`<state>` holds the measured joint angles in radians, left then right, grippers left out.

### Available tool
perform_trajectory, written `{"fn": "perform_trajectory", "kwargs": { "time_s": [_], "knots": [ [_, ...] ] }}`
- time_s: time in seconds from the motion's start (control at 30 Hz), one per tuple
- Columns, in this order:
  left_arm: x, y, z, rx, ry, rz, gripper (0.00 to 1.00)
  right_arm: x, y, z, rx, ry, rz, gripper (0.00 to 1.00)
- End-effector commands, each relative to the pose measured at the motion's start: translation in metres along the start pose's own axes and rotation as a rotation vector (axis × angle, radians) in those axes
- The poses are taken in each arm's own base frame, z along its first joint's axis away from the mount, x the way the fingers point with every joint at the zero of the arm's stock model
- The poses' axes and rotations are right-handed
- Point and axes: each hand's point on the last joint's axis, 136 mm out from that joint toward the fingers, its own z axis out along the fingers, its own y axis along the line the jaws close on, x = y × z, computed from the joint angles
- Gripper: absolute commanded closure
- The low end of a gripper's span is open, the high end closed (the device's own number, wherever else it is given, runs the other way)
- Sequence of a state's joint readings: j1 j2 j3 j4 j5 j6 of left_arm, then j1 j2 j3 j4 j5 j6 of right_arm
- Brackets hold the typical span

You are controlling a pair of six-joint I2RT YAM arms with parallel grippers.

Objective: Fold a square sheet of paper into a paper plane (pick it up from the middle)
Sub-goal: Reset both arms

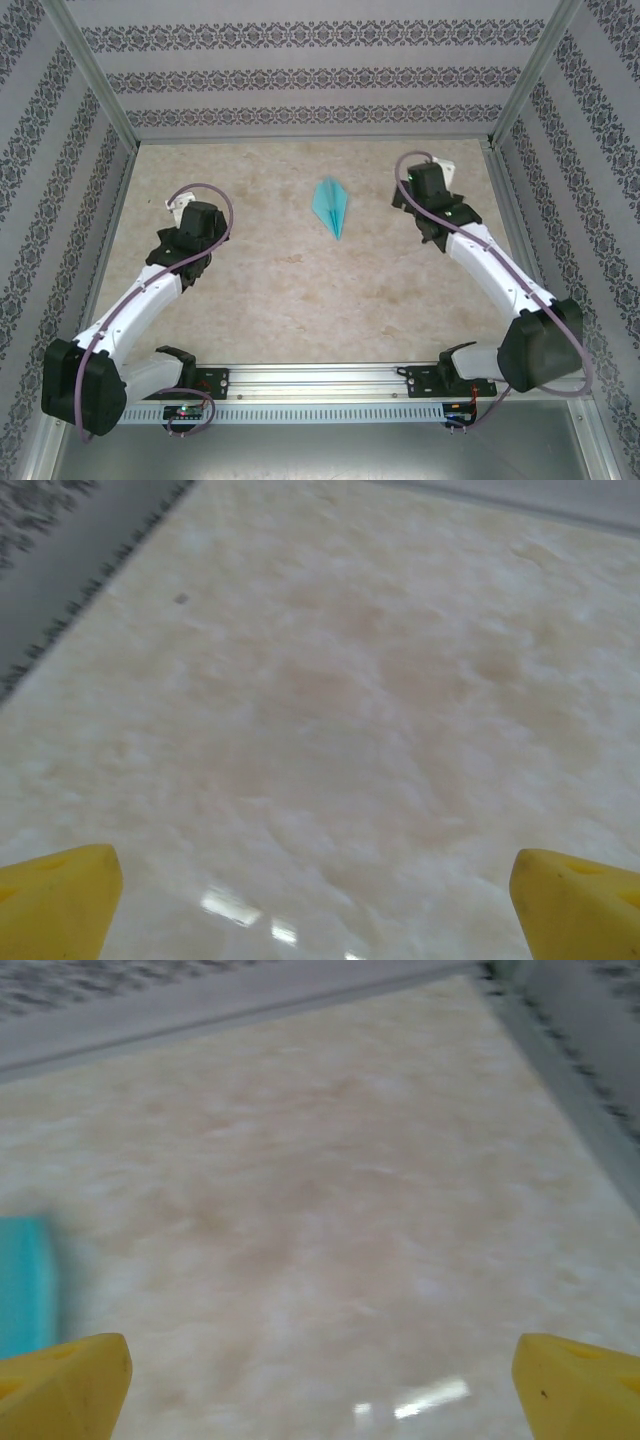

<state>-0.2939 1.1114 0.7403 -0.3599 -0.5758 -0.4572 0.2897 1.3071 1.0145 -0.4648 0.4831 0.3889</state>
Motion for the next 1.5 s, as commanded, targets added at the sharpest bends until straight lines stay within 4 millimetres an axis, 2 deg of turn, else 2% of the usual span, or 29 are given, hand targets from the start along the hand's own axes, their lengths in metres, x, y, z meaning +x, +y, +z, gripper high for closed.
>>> {"fn": "perform_trajectory", "kwargs": {
  "time_s": [0.0,0.13,0.27,0.43,0.5,0.6,0.7,0.9,1.07,1.2,1.47],
  "knots": [
    [-0.025,0.036,0.003,-0.162,-0.181,0.013,0.0,-0.007,-0.056,0.002,0.159,-0.146,0.051,0.02],
    [-0.018,0.05,0.018,-0.157,-0.239,-0.013,0.0,0.015,-0.086,0.017,0.211,-0.219,0.042,0.02],
    [-0.01,0.05,0.027,-0.099,-0.294,0.036,0.0,0.03,-0.097,0.027,0.235,-0.323,0.03,0.02],
    [-0.006,0.041,0.037,0.021,-0.344,0.08,0.0,0.034,-0.086,0.046,0.167,-0.363,-0.022,0.02],
    [-0.007,0.035,0.039,0.073,-0.378,0.09,0.0,0.028,-0.069,0.047,0.078,-0.405,-0.081,0.02],
    [-0.011,0.02,0.04,0.163,-0.412,0.102,0.0,0.023,-0.061,0.049,0.02,-0.434,-0.09,0.02],
    [-0.007,0.006,0.05,0.213,-0.369,0.17,0.0,0.022,-0.053,0.053,-0.075,-0.453,-0.071,0.02],
    [0.002,-0.005,0.053,0.274,-0.368,0.218,0.0,0.035,-0.037,0.072,-0.15,-0.459,-0.101,0.02],
    [0.006,-0.013,0.057,0.314,-0.338,0.243,0.0,0.036,-0.038,0.073,-0.154,-0.447,-0.1,0.02],
    [0.001,-0.025,0.054,0.389,-0.373,0.185,0.0,0.035,-0.04,0.075,-0.144,-0.439,-0.093,0.02],
    [0.011,-0.035,0.078,0.39,-0.333,0.189,0.0,0.034,-0.041,0.076,-0.138,-0.432,-0.087,0.02]
  ]
}}
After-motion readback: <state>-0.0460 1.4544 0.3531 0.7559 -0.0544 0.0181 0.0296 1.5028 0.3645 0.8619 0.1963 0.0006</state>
